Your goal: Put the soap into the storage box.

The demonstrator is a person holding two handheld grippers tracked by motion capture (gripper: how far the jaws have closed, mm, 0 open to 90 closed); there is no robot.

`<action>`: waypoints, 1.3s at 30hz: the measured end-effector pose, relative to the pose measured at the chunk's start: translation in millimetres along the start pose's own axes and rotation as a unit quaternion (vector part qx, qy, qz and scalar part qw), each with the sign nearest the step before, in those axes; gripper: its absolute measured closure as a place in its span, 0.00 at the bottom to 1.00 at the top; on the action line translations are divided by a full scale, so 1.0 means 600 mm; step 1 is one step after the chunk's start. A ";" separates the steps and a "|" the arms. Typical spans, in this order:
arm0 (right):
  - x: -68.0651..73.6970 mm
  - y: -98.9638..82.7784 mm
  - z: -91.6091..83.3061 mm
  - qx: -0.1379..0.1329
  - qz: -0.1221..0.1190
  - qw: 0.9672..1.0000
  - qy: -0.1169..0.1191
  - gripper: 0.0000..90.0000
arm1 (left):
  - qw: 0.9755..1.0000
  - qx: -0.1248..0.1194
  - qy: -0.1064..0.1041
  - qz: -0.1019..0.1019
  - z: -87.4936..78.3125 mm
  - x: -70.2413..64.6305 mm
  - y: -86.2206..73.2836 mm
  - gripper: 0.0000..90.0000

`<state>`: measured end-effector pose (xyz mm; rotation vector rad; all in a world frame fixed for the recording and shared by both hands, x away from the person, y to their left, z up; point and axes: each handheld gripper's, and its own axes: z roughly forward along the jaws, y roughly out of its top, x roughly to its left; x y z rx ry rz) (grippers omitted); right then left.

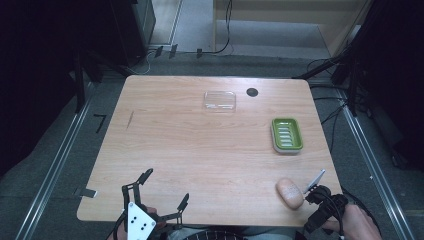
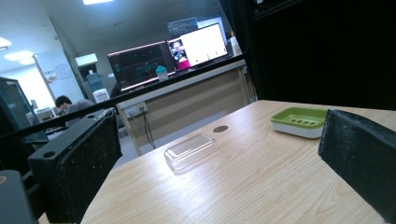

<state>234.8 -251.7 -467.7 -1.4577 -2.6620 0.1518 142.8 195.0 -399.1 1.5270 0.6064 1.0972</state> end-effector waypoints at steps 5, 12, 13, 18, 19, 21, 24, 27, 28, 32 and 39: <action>0.003 0.001 -0.001 0.004 -0.006 1.000 -0.004 0.01 | 1.000 -0.001 -0.001 0.001 -0.001 0.000 0.000 0.00; 0.008 0.006 -0.010 0.003 -0.009 1.000 -0.005 0.01 | 1.000 0.002 -0.006 0.006 0.003 -0.002 0.000 0.00; 0.010 0.006 -0.011 0.003 -0.012 1.000 -0.007 0.01 | 1.000 0.002 -0.010 0.010 0.003 -0.003 0.000 0.00; 0.012 0.010 -0.015 0.003 -0.015 1.000 -0.009 0.01 | 1.000 0.000 -0.002 0.000 0.003 0.000 0.000 0.00; 0.013 0.011 -0.016 0.003 -0.012 1.000 -0.010 0.01 | 1.000 0.000 -0.003 0.002 0.003 -0.001 0.000 0.00; 0.013 0.012 -0.018 0.001 -0.014 1.000 -0.011 0.01 | 1.000 0.001 -0.006 0.005 0.003 -0.002 0.000 0.00; 0.015 0.015 -0.022 -0.001 -0.016 1.000 -0.011 0.01 | 1.000 0.000 -0.003 0.001 0.003 -0.001 0.000 0.00; 0.019 0.020 -0.026 -0.002 -0.018 1.000 -0.014 0.01 | 1.000 -0.001 -0.004 0.002 0.003 -0.001 0.000 0.00; 0.020 0.021 -0.027 -0.004 -0.020 1.000 -0.014 0.01 | 1.000 -0.001 -0.004 0.002 0.003 -0.001 0.000 0.00; 0.023 0.029 -0.029 -0.002 -0.022 1.000 -0.020 0.01 | 1.000 0.000 -0.003 0.000 0.004 0.000 -0.001 0.00; 0.030 0.042 -0.035 -0.006 -0.026 0.999 -0.022 0.01 | 1.000 0.000 -0.004 0.001 0.005 0.000 -0.001 0.00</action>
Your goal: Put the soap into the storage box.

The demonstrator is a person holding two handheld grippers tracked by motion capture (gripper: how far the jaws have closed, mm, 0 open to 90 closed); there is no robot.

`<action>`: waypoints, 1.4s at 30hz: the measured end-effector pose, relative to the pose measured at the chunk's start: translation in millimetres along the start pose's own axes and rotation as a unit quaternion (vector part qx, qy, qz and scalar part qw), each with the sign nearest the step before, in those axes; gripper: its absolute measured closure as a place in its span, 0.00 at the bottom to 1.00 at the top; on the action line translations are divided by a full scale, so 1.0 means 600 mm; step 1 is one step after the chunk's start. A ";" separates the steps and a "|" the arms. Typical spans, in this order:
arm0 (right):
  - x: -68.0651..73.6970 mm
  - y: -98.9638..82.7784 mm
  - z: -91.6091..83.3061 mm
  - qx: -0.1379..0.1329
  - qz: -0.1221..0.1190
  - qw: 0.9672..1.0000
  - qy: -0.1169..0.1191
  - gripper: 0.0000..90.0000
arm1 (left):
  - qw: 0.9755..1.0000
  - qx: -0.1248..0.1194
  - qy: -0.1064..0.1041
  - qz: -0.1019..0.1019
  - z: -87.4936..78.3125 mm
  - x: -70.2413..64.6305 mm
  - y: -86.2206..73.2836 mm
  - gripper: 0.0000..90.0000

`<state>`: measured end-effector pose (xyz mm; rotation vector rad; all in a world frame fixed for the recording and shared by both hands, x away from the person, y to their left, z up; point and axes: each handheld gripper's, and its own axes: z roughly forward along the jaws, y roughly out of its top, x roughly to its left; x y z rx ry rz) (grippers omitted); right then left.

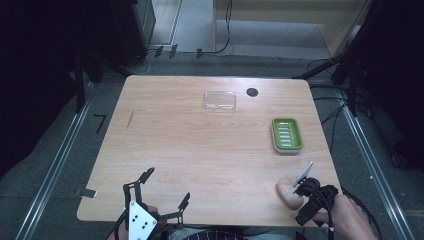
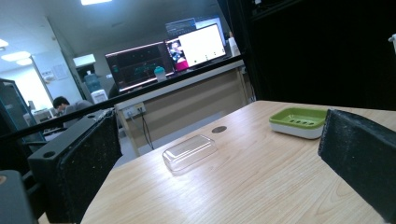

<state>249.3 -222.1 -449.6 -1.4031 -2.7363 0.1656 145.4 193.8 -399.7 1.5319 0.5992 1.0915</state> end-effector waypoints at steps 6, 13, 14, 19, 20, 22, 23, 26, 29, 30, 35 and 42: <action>0.006 0.006 -0.004 -0.005 -0.005 1.000 -0.002 0.01 | 1.000 0.000 0.000 0.002 0.001 -0.001 0.000 0.00; 0.010 0.013 -0.007 -0.002 -0.010 1.000 -0.003 0.01 | 1.000 0.000 0.000 0.001 0.001 -0.001 0.000 0.00; 0.010 0.014 -0.006 -0.002 -0.012 1.000 -0.004 0.01 | 1.000 0.000 0.000 0.001 0.001 -0.001 0.000 0.00; 0.015 0.023 -0.007 -0.001 -0.017 1.000 -0.005 0.01 | 1.000 0.000 0.001 0.000 0.001 0.000 0.000 0.00; 0.015 0.026 -0.008 0.000 -0.021 1.000 -0.006 0.01 | 1.000 0.000 0.001 0.000 0.001 0.000 0.000 0.00; 0.017 0.030 -0.009 0.000 -0.021 1.000 -0.005 0.01 | 1.000 0.000 0.001 0.000 0.001 0.000 0.000 0.00; 0.018 0.032 -0.009 0.000 -0.022 1.000 -0.005 0.01 | 1.000 0.000 0.001 0.000 0.001 0.000 0.000 0.00; 0.018 0.037 -0.010 -0.001 -0.022 1.000 -0.006 0.01 | 1.000 0.000 0.001 0.000 0.001 0.000 0.000 0.00; 0.017 0.041 -0.010 -0.001 -0.023 1.000 -0.004 0.01 | 1.000 0.000 0.001 0.000 0.001 0.000 0.000 0.00; 0.016 0.043 -0.010 0.000 -0.025 1.000 -0.005 0.01 | 1.000 0.000 0.001 0.000 0.001 0.000 0.000 0.00; 0.012 0.052 -0.011 -0.002 -0.020 1.000 -0.002 0.00 | 1.000 0.000 0.001 -0.001 0.001 0.000 0.000 0.00; 0.005 0.068 -0.009 -0.007 -0.009 1.000 0.006 0.00 | 1.000 0.000 0.002 -0.002 0.001 0.000 0.000 0.00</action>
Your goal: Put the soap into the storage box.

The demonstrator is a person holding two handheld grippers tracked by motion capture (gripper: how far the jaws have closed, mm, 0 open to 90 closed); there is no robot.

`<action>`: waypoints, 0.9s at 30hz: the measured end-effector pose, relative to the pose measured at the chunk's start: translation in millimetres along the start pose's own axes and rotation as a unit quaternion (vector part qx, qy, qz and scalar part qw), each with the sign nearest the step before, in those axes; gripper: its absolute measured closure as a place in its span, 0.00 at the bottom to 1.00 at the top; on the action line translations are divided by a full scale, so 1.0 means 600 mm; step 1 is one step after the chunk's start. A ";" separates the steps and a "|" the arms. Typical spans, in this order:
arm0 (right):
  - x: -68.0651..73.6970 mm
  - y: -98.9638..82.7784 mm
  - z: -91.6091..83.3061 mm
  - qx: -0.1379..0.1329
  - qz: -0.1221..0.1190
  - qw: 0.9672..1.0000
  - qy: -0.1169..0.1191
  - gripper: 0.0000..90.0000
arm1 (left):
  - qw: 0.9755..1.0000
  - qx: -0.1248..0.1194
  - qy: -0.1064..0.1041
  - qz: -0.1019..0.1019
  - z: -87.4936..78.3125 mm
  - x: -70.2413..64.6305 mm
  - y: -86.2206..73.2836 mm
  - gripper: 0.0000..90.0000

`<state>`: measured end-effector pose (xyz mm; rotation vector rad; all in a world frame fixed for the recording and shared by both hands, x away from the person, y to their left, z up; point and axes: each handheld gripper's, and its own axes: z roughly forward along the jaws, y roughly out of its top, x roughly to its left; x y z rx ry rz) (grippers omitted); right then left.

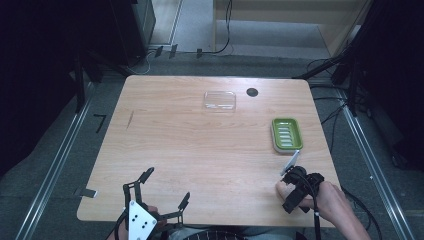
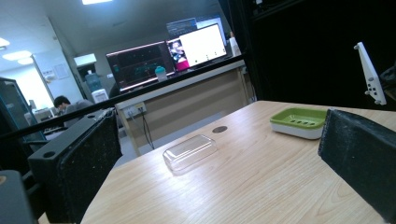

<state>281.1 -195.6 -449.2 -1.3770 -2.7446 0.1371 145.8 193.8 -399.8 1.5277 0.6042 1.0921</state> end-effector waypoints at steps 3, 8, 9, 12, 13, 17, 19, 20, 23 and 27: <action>-0.001 0.005 0.001 -0.001 0.002 1.000 0.001 0.00 | 1.000 -0.001 0.000 0.000 0.000 0.000 0.000 0.00; -0.004 0.014 0.004 -0.003 0.007 1.000 0.004 0.00 | 1.000 -0.001 0.000 -0.001 0.000 0.000 0.000 0.00; -0.005 0.016 0.005 -0.003 0.011 1.000 0.006 0.00 | 1.000 -0.001 0.000 -0.001 0.000 0.000 0.000 0.00; -0.008 0.021 0.009 -0.005 0.017 1.000 0.006 0.00 | 1.000 -0.001 0.000 -0.001 0.000 0.000 0.000 0.00; -0.009 0.022 0.009 -0.005 0.017 1.000 0.007 0.00 | 1.000 -0.001 0.000 -0.001 0.000 0.000 0.000 0.00; -0.010 0.029 0.013 -0.006 0.023 1.000 0.007 0.00 | 1.000 -0.001 0.001 -0.001 0.000 0.000 0.000 0.00; -0.011 0.033 0.015 -0.008 0.028 1.000 0.003 0.00 | 1.000 -0.001 0.000 -0.001 0.000 0.000 0.000 0.00; -0.013 0.035 0.016 -0.011 0.027 1.000 0.001 0.00 | 1.000 -0.001 0.001 -0.001 0.000 0.000 0.000 0.00; -0.014 0.038 0.021 -0.012 0.029 1.000 0.003 0.00 | 1.000 -0.001 0.001 -0.002 0.000 0.000 0.000 0.00; -0.016 0.039 0.026 -0.011 0.038 0.999 0.001 0.00 | 1.000 -0.001 0.000 -0.001 0.000 0.000 0.000 0.00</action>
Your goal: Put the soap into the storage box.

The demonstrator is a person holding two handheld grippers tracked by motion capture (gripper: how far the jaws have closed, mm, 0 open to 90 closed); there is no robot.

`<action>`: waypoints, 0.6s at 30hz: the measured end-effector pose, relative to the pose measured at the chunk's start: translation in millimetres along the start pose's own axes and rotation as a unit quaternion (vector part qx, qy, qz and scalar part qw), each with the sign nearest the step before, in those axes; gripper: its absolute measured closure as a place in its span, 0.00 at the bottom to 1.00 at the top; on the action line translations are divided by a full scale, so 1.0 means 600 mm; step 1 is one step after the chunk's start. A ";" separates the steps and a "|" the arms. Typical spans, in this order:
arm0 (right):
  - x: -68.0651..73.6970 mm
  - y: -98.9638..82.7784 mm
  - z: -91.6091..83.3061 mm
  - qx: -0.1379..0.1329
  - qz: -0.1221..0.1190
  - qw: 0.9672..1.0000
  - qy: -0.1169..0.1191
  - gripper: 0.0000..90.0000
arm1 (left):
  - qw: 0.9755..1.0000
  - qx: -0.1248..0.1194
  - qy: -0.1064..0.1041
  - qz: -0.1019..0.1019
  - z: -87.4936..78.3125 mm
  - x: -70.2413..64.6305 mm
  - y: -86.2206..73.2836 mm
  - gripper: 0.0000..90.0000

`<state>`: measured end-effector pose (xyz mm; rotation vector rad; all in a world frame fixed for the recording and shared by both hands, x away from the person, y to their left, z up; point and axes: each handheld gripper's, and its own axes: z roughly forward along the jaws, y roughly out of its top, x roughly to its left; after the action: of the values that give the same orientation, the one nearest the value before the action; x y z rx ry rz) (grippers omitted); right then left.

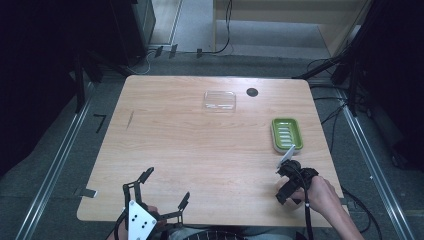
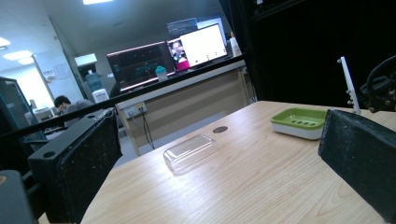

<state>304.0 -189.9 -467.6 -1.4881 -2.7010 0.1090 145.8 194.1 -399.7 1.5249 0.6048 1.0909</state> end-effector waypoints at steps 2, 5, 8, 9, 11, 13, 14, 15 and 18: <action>0.000 0.000 0.002 0.000 0.000 1.000 -0.002 0.02 | 1.000 0.000 0.000 0.000 0.000 0.000 0.000 0.00; 0.001 0.001 0.004 -0.002 -0.002 1.000 -0.002 0.05 | 1.000 -0.001 0.001 0.000 0.000 0.000 0.000 0.00; 0.002 0.001 0.005 -0.003 -0.002 1.000 -0.004 0.08 | 1.000 0.000 0.001 0.000 -0.001 0.000 0.000 0.00; 0.002 0.001 0.006 -0.004 -0.001 1.000 -0.006 0.08 | 1.000 0.000 0.001 0.000 -0.001 0.000 0.000 0.00; 0.003 0.001 0.007 -0.006 -0.001 1.000 -0.007 0.11 | 1.000 -0.001 0.001 0.000 -0.001 0.000 0.000 0.00; 0.003 0.001 0.007 -0.006 -0.001 1.000 -0.010 0.15 | 1.000 -0.001 0.001 0.000 -0.001 0.000 0.000 0.00; 0.003 0.001 0.007 -0.007 -0.001 1.000 -0.010 0.16 | 1.000 -0.001 0.001 0.000 -0.001 0.000 0.000 0.00; 0.003 0.002 0.008 -0.007 -0.002 1.000 -0.012 0.16 | 1.000 0.000 0.001 0.000 0.000 0.000 0.000 0.00; 0.004 0.001 0.009 -0.004 -0.003 1.000 -0.009 0.21 | 1.000 0.000 0.001 0.000 0.000 0.000 0.000 0.00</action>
<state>303.1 -187.8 -473.0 -1.4875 -2.7241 0.1115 145.7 194.2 -399.7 1.5232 0.6057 1.0918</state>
